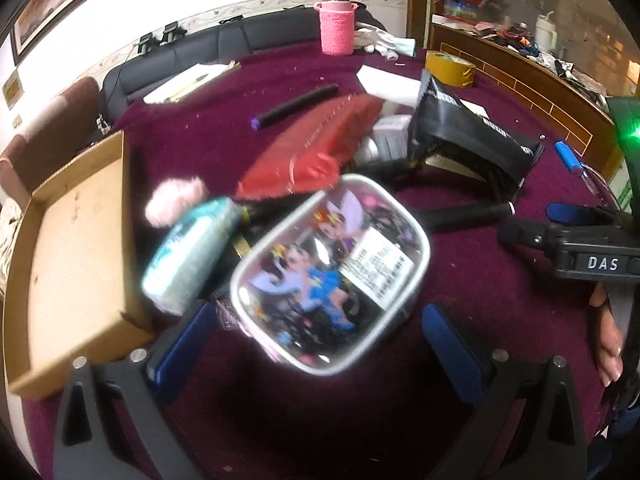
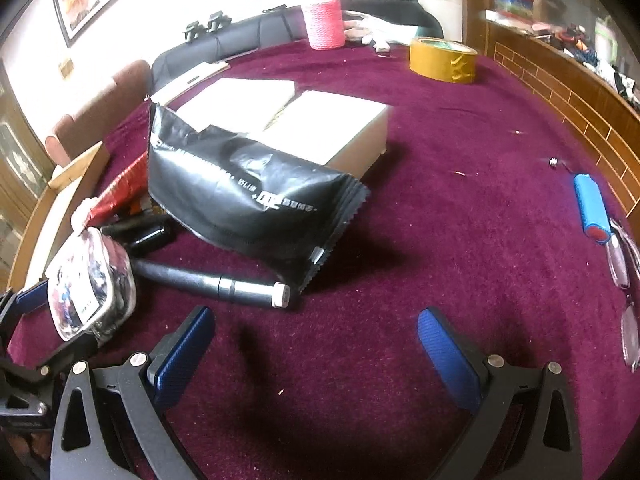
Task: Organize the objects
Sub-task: 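Hold the clear fairy-print tin box in the left gripper while the right grasps the black pouch, then carry the tin box and black pouch with both grippers over the cardboard tray, then open both grippers to drop the tin box and pouch into the tray, then move both grippers back over the table toward the pink plush and white box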
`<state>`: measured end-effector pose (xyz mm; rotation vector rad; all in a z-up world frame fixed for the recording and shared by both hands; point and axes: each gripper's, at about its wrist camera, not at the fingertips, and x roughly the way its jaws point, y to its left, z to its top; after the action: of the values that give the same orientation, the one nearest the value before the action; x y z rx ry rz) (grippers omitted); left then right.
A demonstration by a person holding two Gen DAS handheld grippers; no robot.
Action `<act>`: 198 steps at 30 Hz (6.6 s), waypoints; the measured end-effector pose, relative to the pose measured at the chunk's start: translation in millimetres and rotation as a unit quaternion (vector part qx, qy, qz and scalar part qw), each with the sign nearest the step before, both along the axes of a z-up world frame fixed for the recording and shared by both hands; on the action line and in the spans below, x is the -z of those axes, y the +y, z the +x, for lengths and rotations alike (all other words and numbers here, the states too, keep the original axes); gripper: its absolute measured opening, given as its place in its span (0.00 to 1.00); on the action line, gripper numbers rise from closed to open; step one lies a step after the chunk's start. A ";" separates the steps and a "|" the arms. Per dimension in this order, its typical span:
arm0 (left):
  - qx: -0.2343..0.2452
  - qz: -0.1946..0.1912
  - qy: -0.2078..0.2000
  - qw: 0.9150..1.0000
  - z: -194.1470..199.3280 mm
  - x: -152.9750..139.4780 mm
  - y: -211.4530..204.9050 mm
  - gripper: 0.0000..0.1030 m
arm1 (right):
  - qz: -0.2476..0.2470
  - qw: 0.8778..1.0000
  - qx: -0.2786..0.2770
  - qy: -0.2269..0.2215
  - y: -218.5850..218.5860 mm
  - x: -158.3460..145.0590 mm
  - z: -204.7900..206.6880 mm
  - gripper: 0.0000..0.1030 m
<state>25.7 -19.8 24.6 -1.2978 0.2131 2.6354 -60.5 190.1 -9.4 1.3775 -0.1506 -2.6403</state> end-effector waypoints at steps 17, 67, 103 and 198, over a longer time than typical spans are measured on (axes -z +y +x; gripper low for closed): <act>0.101 -0.037 -0.021 0.994 18.6 12.9 50.1 0.88 | -0.025 1.000 -0.010 0.008 0.2 -3.3 5.6 1.00; -0.092 0.058 -0.018 0.994 29.1 15.0 -49.9 0.82 | 0.224 0.947 -0.206 0.107 -63.7 -63.0 -12.6 0.26; -0.204 0.086 0.047 0.974 23.0 -72.8 -234.6 0.82 | 0.013 0.952 -0.307 -0.015 -289.7 -120.6 -16.8 0.28; -0.012 0.086 -0.037 0.996 -43.4 -43.8 -105.9 0.87 | -0.239 0.962 -0.135 -0.005 -104.0 -94.3 -32.1 0.64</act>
<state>-17.7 -125.7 68.4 -1.3429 -0.0406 2.5541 -92.6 86.2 84.9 1.1521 -0.5220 -2.1791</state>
